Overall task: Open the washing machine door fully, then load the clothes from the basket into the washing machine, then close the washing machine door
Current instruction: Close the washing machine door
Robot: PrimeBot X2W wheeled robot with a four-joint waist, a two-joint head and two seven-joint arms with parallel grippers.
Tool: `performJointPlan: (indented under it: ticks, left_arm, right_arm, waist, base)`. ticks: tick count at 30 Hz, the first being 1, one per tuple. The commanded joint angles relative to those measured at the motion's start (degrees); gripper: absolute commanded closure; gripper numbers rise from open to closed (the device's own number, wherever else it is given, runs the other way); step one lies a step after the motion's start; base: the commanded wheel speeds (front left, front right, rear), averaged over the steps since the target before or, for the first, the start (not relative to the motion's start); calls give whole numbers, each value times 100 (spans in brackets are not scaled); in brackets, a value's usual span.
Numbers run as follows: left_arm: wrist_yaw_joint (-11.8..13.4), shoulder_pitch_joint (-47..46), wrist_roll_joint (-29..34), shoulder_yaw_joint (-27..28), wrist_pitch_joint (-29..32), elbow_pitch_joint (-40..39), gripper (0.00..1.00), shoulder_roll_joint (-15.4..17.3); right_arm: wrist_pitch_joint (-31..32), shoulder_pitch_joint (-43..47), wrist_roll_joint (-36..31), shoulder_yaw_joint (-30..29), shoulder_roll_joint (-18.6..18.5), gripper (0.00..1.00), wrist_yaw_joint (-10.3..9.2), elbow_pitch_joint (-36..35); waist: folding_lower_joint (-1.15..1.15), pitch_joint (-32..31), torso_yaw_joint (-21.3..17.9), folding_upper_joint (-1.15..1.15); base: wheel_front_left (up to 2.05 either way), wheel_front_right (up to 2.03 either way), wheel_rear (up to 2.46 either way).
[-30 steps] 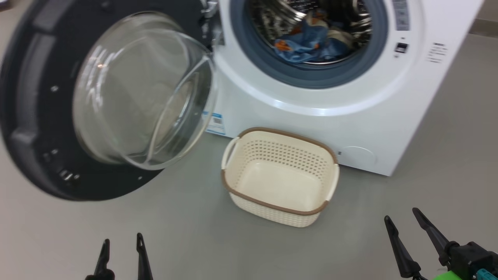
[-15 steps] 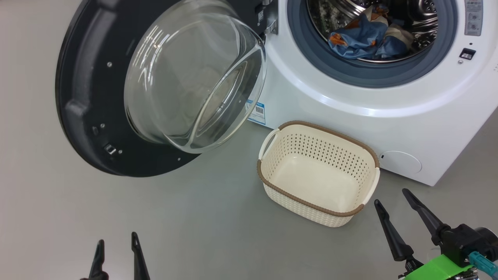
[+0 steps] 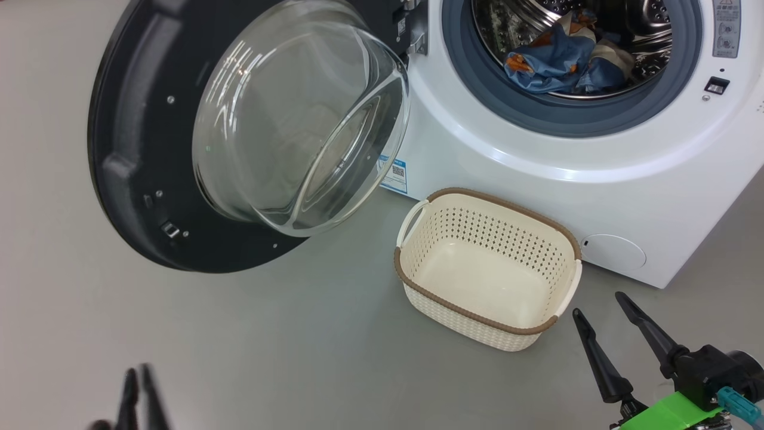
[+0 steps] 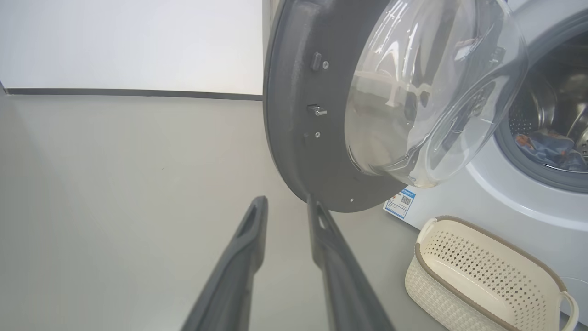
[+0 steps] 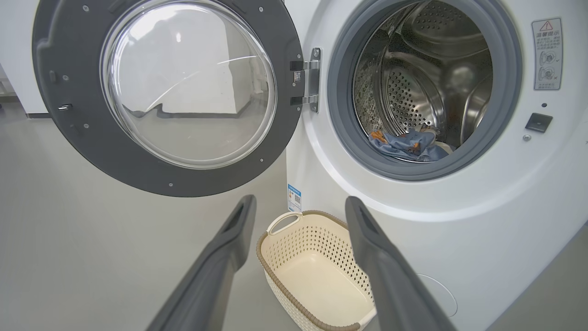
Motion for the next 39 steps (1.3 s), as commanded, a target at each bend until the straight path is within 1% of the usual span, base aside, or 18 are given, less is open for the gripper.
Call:
performJointPlan:
  ticks: [1, 4, 5, 6, 9, 11, 12, 13, 16, 17, 19, 21, 25, 30, 35, 39]
  left_arm:
    - [-44, -62, -267, 462, -37, -182, 100, 61]
    - [-269, -126, -943, 1112, -37, -206, 100, 61]
    - [-384, -199, -1378, 1399, -37, -179, 100, 61]
    - [-523, -265, -1538, 1693, -37, -112, 100, 61]
    - [-957, -628, -1808, 2510, -37, 219, 100, 66]
    - [-1145, -951, -1921, 2911, -37, 512, 100, 174]
    - [-1221, -1134, -2045, 3045, -37, 721, 100, 278]
    - [-1264, -1316, -2124, 3135, -4, 954, 100, 455]
    - [-1282, -1999, -2453, 3422, 334, 1666, 100, 1052]
    - [-1282, -1999, -2453, 3422, 334, 1666, 100, 1052]
    - [-1223, -2519, -2698, 3599, 594, 2096, 100, 1405]
    - [-1158, -3007, -2891, 3716, 796, 2372, 100, 1691]
    - [-1110, -3866, -3367, 3957, 1172, 2974, 100, 2071]
    - [-1050, -4524, -3644, 4076, 1365, 3501, 100, 2331]
    - [-1088, -4963, -3858, 4164, 1430, 3898, 100, 2437]
    - [-1142, -5178, -3920, 4133, 1498, 4223, 100, 2493]
  right_arm:
    - [-44, -150, 28, 131, -60, 0, 9, -115]
    - [-44, -147, 20, 153, -23, 0, 9, -109]
    - [-44, -146, 19, 152, -11, 0, 9, -109]
    - [-44, -145, 18, 158, 2, 0, 9, -107]
    - [-44, -148, 19, 200, 25, 0, 9, -91]
    - [-44, -148, 24, 215, 39, 0, 9, -83]
    - [-44, -143, 29, 211, 47, 0, 9, -81]
    - [-44, -135, 34, 208, 57, 0, 9, -75]
    - [-44, -85, 29, 212, 91, 0, 9, -71]
    - [-44, -85, 29, 212, 91, 0, 9, -71]
    - [-44, -39, 23, 199, 118, 0, 9, -67]
    - [-44, 19, 14, 153, 155, 0, 9, -65]
    - [-44, 87, 4, 188, 184, 0, 9, -67]
    - [-44, 120, 21, 290, 154, 0, 9, -14]
    - [-44, 128, 44, 365, 136, 0, 9, 27]
    - [-44, 150, 59, 389, 129, 0, 9, 54]
  waist:
    - [0, -19, -7, 0]
    - [0, -38, -14, 0]
    - [0, -40, -14, 0]
    - [0, -39, -15, 0]
    - [0, -35, -20, 0]
    - [0, -34, -30, 0]
    - [0, -35, -36, 0]
    - [0, -38, -43, 0]
    - [0, -48, -58, 0]
    - [0, -48, -58, 0]
    - [0, -62, -73, 0]
    - [0, -87, -91, 0]
    - [0, -68, -259, 0]
    - [0, -51, -511, 0]
    - [0, -63, -748, 0]
    - [0, -76, -902, 0]
  base:
    - [0, 0, 0]
    - [0, 0, 0]
    - [0, 0, 0]
    - [0, 0, 0]
    - [0, 0, 0]
    - [0, 0, 0]
    - [0, 0, 0]
    - [0, 0, 0]
    - [0, 0, 0]
    - [0, 0, 0]
    - [0, 0, 0]
    - [0, 0, 0]
    - [0, 0, 0]
    - [0, 0, 0]
    - [0, 0, 0]
    - [0, 0, 0]
